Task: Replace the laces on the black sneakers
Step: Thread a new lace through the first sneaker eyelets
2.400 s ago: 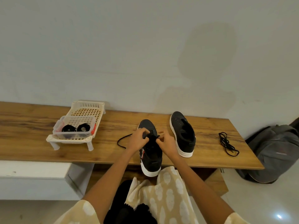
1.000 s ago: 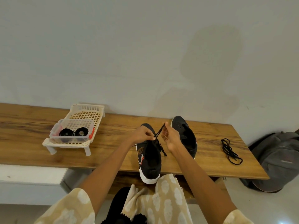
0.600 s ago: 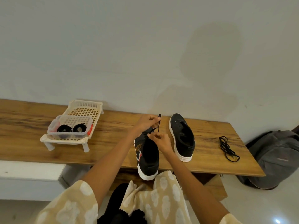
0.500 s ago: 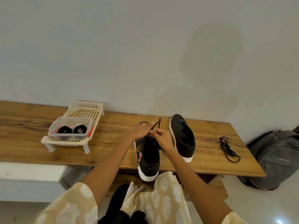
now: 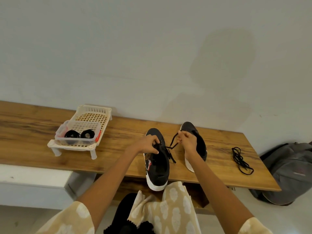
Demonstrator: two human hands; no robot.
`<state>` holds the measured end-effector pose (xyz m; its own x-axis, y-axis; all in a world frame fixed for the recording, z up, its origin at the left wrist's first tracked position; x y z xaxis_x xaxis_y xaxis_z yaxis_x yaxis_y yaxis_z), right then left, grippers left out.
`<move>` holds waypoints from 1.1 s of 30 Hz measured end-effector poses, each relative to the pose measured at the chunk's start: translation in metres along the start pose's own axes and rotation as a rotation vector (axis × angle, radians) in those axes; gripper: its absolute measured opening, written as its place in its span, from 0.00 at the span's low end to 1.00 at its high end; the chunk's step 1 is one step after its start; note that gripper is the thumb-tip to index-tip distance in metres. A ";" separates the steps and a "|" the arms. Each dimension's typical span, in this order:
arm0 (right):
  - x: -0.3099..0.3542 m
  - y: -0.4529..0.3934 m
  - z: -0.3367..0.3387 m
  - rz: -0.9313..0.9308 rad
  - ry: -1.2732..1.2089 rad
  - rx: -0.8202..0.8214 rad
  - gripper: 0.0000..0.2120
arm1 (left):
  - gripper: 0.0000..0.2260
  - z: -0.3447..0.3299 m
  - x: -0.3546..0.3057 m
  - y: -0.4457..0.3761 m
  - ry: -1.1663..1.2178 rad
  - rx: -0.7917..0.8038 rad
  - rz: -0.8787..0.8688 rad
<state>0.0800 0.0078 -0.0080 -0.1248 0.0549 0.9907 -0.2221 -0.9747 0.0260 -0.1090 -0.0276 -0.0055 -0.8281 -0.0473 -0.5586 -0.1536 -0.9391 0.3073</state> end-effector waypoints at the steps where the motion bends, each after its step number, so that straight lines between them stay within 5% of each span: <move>1: -0.008 0.004 0.000 -0.024 0.016 -0.006 0.11 | 0.20 0.000 0.001 0.001 -0.024 0.027 0.008; 4: -0.022 0.015 0.000 -0.048 0.084 0.001 0.11 | 0.16 -0.007 -0.002 0.005 -0.086 -0.032 0.018; 9: -0.025 0.033 -0.004 0.016 0.208 0.045 0.14 | 0.12 -0.032 -0.008 0.014 -0.250 -0.375 0.002; 16: -0.021 0.064 -0.023 0.289 0.571 0.425 0.16 | 0.02 -0.033 -0.013 0.009 -0.231 -0.509 0.030; 28: -0.021 0.061 -0.010 0.185 0.410 0.312 0.15 | 0.12 -0.042 -0.011 0.009 -0.318 -0.537 0.035; 33: -0.025 0.060 -0.010 0.158 0.347 0.311 0.14 | 0.03 -0.039 -0.009 0.004 -0.260 -0.603 0.005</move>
<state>0.0600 -0.0502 -0.0324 -0.4604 -0.0816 0.8839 0.1180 -0.9926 -0.0302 -0.0810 -0.0441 -0.0292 -0.9431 -0.0396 -0.3302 0.1174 -0.9686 -0.2190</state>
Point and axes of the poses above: each hand's wrist, its own y-axis away from the middle knuckle, its own z-axis out of the back of the hand, x = y × z, the point moved 2 cm from there along -y, towards the middle knuckle, and after that the axes turned 8 degrees about z, right-handed, at the moved point
